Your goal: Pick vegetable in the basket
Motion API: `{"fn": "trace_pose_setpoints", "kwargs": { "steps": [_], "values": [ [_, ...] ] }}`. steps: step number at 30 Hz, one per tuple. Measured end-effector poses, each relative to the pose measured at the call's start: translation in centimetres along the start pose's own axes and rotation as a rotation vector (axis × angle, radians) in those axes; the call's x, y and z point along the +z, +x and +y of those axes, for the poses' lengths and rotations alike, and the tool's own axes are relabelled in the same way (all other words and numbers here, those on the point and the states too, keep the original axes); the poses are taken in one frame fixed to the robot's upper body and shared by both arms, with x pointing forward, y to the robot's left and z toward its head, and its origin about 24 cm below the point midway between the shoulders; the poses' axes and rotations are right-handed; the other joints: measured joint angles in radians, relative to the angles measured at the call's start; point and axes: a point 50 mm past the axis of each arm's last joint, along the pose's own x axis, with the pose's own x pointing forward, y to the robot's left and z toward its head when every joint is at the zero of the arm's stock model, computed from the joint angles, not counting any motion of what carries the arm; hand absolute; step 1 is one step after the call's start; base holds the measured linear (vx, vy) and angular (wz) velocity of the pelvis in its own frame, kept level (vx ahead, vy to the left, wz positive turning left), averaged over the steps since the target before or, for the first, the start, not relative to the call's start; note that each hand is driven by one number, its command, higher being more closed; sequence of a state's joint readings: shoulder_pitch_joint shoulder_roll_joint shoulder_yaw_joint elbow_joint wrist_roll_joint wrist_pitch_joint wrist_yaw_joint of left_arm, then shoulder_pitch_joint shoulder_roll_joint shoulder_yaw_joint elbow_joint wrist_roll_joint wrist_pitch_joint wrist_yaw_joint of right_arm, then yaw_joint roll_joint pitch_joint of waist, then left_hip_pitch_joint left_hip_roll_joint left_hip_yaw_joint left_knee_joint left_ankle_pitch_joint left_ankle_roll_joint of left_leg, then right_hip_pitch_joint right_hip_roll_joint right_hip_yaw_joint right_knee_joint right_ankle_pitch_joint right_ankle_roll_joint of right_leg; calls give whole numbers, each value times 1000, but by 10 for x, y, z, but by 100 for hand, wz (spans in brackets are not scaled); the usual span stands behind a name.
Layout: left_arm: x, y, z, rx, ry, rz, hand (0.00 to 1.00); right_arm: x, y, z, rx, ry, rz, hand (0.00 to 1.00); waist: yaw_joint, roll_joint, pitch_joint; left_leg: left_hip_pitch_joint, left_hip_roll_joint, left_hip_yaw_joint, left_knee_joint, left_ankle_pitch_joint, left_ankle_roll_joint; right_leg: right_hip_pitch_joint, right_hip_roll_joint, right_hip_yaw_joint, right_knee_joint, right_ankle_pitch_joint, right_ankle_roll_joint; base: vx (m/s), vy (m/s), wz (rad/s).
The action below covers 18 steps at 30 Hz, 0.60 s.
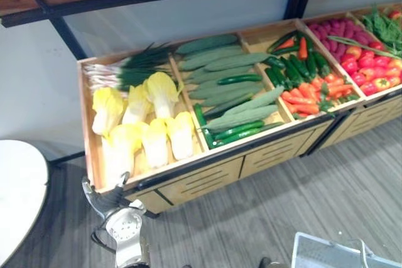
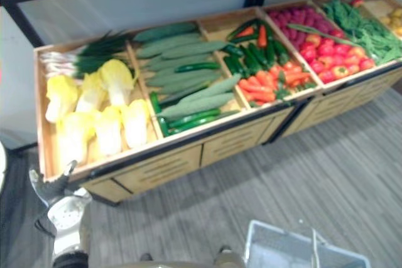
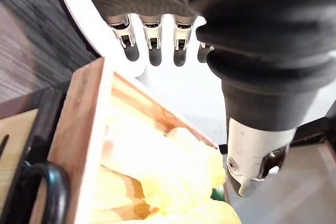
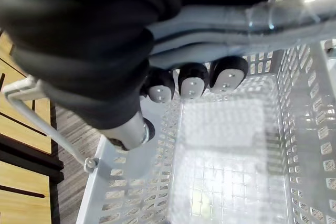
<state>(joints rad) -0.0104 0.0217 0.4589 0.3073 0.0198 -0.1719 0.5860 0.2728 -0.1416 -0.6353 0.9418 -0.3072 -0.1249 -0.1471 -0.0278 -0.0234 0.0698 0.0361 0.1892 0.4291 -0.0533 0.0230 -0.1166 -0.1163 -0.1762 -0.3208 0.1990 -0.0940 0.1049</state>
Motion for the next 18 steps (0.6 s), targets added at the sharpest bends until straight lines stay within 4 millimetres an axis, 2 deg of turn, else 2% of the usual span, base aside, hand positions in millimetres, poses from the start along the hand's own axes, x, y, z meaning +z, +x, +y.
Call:
{"fn": "trace_pose_setpoints", "kwargs": {
  "steps": [5, 9, 12, 14, 18],
  "values": [
    [17, 18, 3, 54, 12, -73, 0, 15, 5, 2, 26, -70, -59, 100, -22, -4, 0, -16, -3, 4, 2, -1, 1, -12, 5, 18, -27, 26, 1, -35, 17, -8],
    [14, 32, 9, 107, 67, -58, 0, 33, 9, 5, 48, -122, -120, 100, -25, 0, 2, -27, 0, 32, 3, 0, 1, -39, 18, 55, -48, 52, -2, -46, 0, -25],
    [16, 38, -2, 99, 93, -58, 0, 42, 12, 5, 48, -145, -155, 100, -27, 2, 13, -53, 0, 36, 6, 3, 1, -64, 20, 62, -60, 66, -5, -37, -4, -10],
    [29, 46, -8, 107, 80, -88, 0, 55, 13, 10, 60, -157, -195, 100, -26, -5, 41, -72, 2, 53, 11, 6, 2, -94, 26, 83, -61, 78, -9, -27, -14, -21],
    [51, 60, -12, 129, 51, -140, 0, 66, 13, 18, 84, -178, -237, 100, -27, -12, 68, -107, 10, 65, 20, 6, 1, -134, 35, 96, -64, 86, -16, 18, -25, -15]
  ]
}}
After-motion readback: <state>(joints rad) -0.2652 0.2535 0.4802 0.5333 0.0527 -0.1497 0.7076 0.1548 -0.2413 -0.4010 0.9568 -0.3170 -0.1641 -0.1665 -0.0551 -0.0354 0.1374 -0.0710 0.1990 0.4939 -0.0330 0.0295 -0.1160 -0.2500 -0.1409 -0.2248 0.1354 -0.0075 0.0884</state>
